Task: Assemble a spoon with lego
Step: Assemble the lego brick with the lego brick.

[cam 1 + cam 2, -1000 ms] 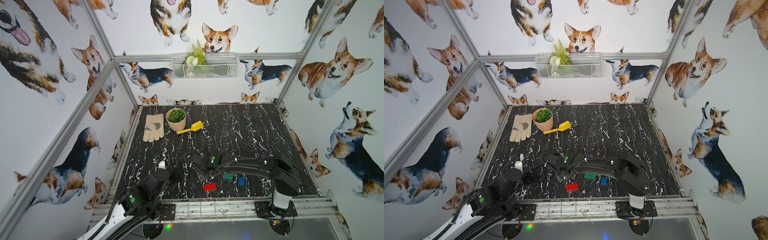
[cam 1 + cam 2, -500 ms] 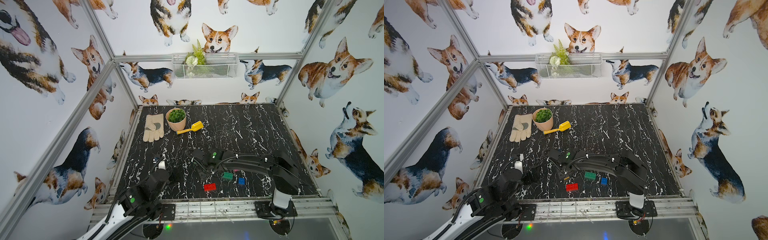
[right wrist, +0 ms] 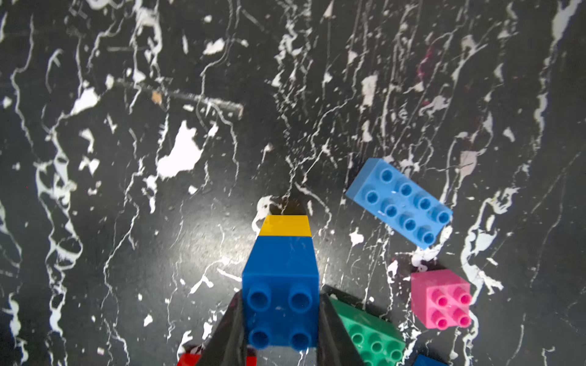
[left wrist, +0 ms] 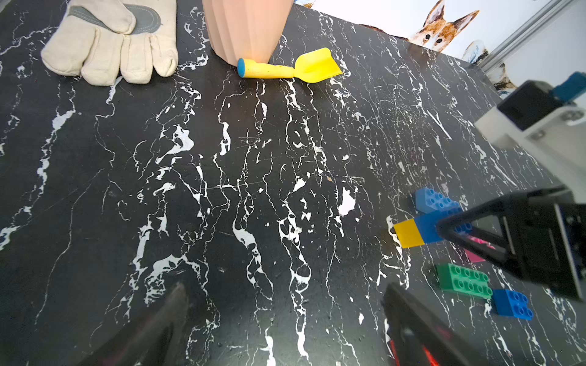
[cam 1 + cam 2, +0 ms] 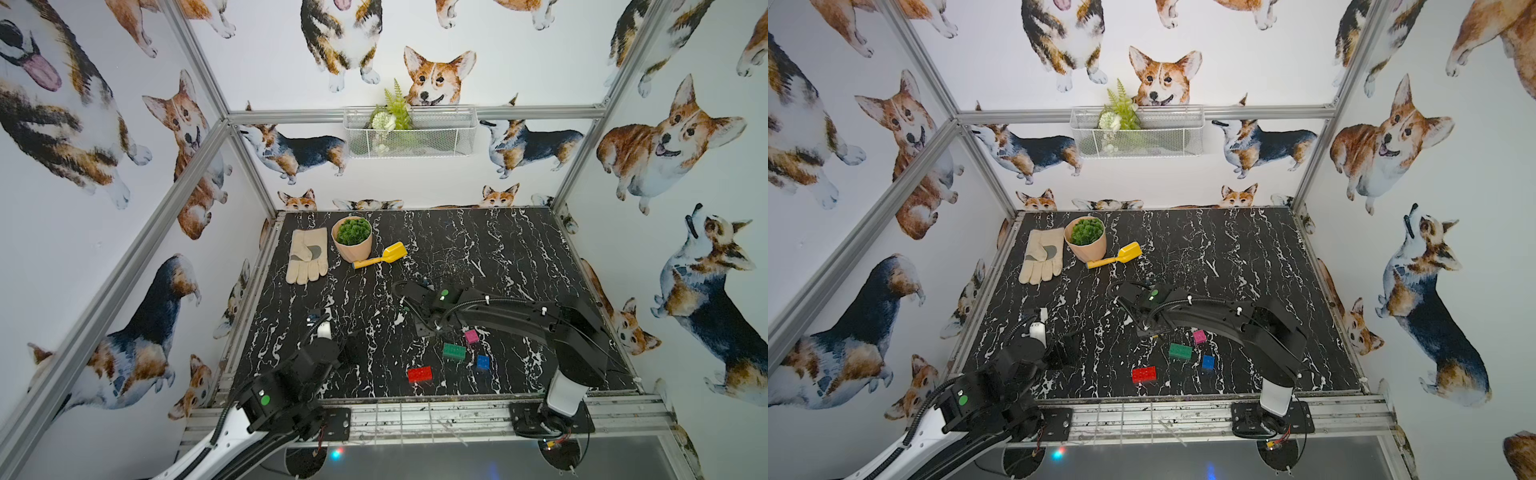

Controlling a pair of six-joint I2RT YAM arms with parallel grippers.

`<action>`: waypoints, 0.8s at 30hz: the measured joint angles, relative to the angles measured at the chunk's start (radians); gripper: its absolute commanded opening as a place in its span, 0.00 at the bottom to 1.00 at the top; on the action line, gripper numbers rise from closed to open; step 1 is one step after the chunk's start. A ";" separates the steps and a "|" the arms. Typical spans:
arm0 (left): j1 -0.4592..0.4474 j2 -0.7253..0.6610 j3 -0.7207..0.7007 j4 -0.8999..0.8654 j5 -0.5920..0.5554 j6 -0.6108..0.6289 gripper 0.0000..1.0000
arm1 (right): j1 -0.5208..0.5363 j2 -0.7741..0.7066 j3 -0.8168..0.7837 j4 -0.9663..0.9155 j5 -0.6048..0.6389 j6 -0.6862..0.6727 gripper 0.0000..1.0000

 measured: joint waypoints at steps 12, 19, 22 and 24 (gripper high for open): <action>-0.005 -0.002 0.000 0.000 0.000 0.000 1.00 | -0.023 0.031 0.021 0.041 0.017 0.031 0.34; -0.005 0.001 0.000 0.000 0.000 0.000 1.00 | -0.023 0.025 0.015 0.037 -0.011 0.036 0.56; -0.006 0.003 0.000 0.000 0.000 0.000 1.00 | -0.023 0.011 0.015 0.040 -0.020 0.036 0.65; -0.007 0.006 0.000 0.001 0.000 0.000 1.00 | -0.023 0.005 0.015 0.041 -0.023 0.036 0.69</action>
